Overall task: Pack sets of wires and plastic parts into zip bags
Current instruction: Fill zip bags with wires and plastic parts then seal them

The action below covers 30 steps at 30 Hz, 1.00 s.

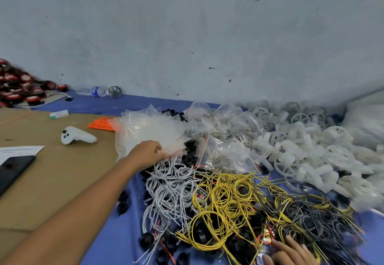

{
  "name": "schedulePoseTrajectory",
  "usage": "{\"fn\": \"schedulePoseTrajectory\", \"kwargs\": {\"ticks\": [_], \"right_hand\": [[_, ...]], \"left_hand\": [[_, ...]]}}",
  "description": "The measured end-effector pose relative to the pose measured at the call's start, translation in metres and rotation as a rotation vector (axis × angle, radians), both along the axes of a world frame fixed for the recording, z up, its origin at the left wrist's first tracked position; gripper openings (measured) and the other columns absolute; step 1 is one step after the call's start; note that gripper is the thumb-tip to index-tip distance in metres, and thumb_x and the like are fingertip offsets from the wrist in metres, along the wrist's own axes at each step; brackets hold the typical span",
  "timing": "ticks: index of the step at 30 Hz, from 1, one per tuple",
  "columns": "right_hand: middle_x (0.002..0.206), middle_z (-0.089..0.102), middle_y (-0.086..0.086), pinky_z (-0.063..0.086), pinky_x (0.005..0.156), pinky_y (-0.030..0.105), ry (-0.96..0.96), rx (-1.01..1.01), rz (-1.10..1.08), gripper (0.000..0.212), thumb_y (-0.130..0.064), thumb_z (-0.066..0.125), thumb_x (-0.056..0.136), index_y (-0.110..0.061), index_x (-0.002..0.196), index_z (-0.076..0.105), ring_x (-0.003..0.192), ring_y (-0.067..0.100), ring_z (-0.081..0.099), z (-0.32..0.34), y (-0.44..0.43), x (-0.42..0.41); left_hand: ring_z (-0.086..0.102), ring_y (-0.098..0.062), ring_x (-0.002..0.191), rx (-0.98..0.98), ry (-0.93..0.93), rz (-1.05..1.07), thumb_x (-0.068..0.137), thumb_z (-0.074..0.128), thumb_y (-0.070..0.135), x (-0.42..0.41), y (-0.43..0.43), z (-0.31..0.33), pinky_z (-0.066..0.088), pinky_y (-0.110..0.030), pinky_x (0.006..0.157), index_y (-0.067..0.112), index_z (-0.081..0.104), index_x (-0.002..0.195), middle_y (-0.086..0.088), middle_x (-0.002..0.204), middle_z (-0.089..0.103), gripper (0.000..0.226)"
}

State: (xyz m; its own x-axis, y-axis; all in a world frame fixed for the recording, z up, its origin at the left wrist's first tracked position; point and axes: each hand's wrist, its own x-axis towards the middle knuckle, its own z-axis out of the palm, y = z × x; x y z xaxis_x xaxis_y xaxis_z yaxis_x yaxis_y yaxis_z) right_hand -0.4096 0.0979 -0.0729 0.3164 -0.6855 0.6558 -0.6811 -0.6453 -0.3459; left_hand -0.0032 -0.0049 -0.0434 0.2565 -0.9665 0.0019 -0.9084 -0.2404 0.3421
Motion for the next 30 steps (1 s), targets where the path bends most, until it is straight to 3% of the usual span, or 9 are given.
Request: {"fn": "schedulePoseTrajectory", "kwargs": {"ticks": [3, 8, 13, 15, 19, 22, 24, 27, 30], "right_hand": [[0.08, 0.076, 0.0, 0.012, 0.111, 0.01, -0.036, -0.025, -0.053, 0.08, -0.065, 0.014, 0.097, -0.026, 0.044, 0.058, 0.134, -0.027, 0.006, -0.027, 0.019, -0.003], [0.102, 0.056, -0.036, 0.008, 0.109, 0.006, -0.019, 0.024, -0.044, 0.092, -0.065, 0.014, 0.098, -0.014, 0.038, 0.06, 0.134, -0.026, 0.008, -0.015, 0.02, -0.004], [0.096, 0.051, -0.029, 0.008, 0.108, 0.005, -0.072, -0.063, -0.061, 0.092, -0.063, 0.012, 0.099, -0.013, 0.037, 0.059, 0.133, -0.027, 0.007, -0.008, 0.023, -0.002], [0.097, 0.054, -0.044, 0.008, 0.108, 0.004, -0.069, -0.1, -0.053, 0.093, -0.063, 0.012, 0.099, -0.013, 0.037, 0.06, 0.133, -0.028, 0.006, -0.007, 0.023, -0.001], [0.088, 0.066, -0.019, 0.008, 0.109, 0.005, -0.052, -0.131, -0.041, 0.092, -0.061, 0.011, 0.1, -0.013, 0.038, 0.061, 0.134, -0.027, 0.006, -0.008, 0.022, 0.0], [0.079, 0.076, -0.002, 0.01, 0.11, 0.007, -0.044, -0.091, -0.052, 0.089, -0.061, 0.013, 0.099, -0.015, 0.038, 0.059, 0.126, -0.02, 0.032, -0.013, 0.02, -0.002], [0.074, 0.075, -0.002, 0.013, 0.11, 0.009, -0.024, -0.104, -0.085, 0.083, -0.058, 0.019, 0.1, -0.017, 0.038, 0.057, 0.106, 0.01, 0.061, -0.02, 0.018, -0.008], [0.074, 0.074, -0.004, 0.033, 0.108, 0.03, 0.006, -0.164, -0.123, 0.076, -0.053, 0.027, 0.099, -0.019, 0.038, 0.057, 0.087, 0.035, 0.071, -0.027, 0.015, -0.014], [0.075, 0.074, -0.005, 0.049, 0.085, 0.056, 0.0, -0.173, -0.172, 0.081, -0.058, 0.021, 0.1, -0.019, 0.037, 0.055, 0.087, 0.037, 0.071, -0.029, 0.015, -0.013]], "left_hand": [[0.061, -0.016, 0.093, -0.005, -0.064, 0.027, 0.092, 0.046, 0.066, 0.002, 0.003, 0.0, 0.05, -0.033, 0.078, 0.026, 0.066, 0.111, 0.006, 0.108, 0.068, 0.049], [0.061, -0.019, 0.079, -0.029, -0.063, 0.069, 0.095, 0.027, 0.07, -0.006, 0.002, 0.001, 0.043, -0.031, 0.065, 0.021, 0.061, 0.084, 0.005, 0.085, 0.065, 0.061], [0.061, -0.021, 0.094, -0.022, -0.188, 0.05, 0.099, 0.045, 0.033, -0.01, -0.001, 0.002, 0.044, -0.031, 0.073, 0.029, 0.066, 0.111, 0.004, 0.111, 0.068, 0.024], [0.06, -0.022, 0.092, -0.035, -0.17, 0.073, 0.098, 0.042, 0.026, -0.01, -0.001, 0.0, 0.043, -0.032, 0.072, 0.028, 0.066, 0.108, 0.003, 0.109, 0.067, 0.026], [0.061, -0.018, 0.084, -0.079, -0.016, 0.095, 0.09, 0.051, 0.021, -0.01, 0.002, -0.001, 0.052, -0.035, 0.075, 0.023, 0.066, 0.087, 0.006, 0.091, 0.068, 0.015], [0.063, -0.013, 0.082, -0.119, 0.097, 0.103, 0.08, 0.063, 0.017, -0.012, 0.005, 0.003, 0.051, -0.03, 0.073, 0.027, 0.066, 0.078, 0.013, 0.081, 0.067, 0.01], [0.062, -0.01, 0.081, -0.168, 0.158, 0.105, 0.078, 0.067, 0.017, -0.013, 0.007, 0.004, 0.048, -0.028, 0.07, 0.027, 0.063, 0.077, 0.014, 0.082, 0.066, 0.011], [0.06, -0.009, 0.078, -0.206, 0.314, 0.1, 0.083, 0.07, 0.015, -0.014, 0.008, 0.005, 0.045, -0.024, 0.066, 0.028, 0.06, 0.09, 0.007, 0.089, 0.066, 0.018], [0.059, -0.011, 0.068, -0.129, 0.582, 0.025, 0.085, 0.073, 0.012, -0.018, 0.012, 0.009, 0.048, -0.023, 0.06, 0.028, 0.059, 0.112, 0.001, 0.085, 0.062, 0.034]]}}
